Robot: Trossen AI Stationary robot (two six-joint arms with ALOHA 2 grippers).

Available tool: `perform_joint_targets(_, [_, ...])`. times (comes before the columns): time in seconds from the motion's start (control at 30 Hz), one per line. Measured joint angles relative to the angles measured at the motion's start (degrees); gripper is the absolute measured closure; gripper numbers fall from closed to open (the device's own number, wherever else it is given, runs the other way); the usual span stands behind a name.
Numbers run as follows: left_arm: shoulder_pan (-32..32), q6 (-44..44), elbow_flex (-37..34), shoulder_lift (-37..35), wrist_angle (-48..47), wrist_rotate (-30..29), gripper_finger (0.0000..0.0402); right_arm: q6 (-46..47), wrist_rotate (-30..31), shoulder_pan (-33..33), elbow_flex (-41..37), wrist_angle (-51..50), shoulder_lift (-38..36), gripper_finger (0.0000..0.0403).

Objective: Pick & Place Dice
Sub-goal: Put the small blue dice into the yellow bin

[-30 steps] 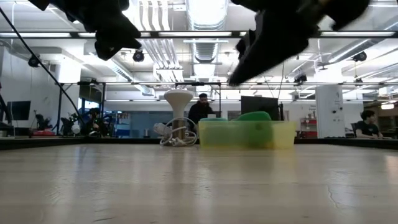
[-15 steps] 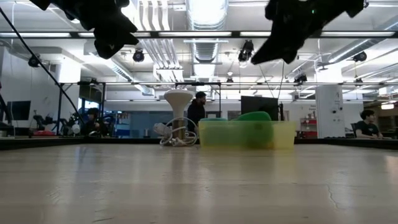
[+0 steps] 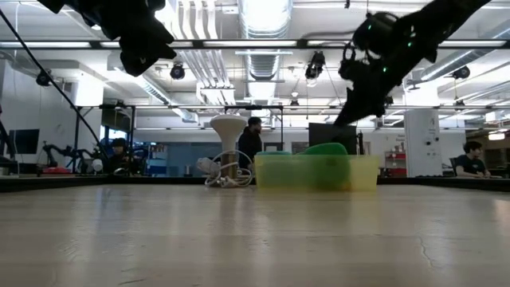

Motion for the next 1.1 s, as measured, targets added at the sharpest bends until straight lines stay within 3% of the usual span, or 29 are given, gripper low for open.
perform_joint_targets(0.37, [0.0, 1.5, 0.0, 0.0, -0.6, 0.0, 0.0273, -4.2, -1.4, -10.1, 2.6, -2.9, 7.2, 0.0363])
perform_joint_targets(0.93, [0.0, 1.5, 0.0, 0.0, -0.8, 0.0, 0.0273, -13.3, 1.2, -10.9, 15.0, -15.8, 19.6, 0.0363])
perform_joint_targets(1.1, [0.0, 1.3, 0.0, 0.0, -0.9, 0.0, 0.0273, -13.5, 1.2, -10.9, 15.1, -16.0, 20.1, 0.0290])
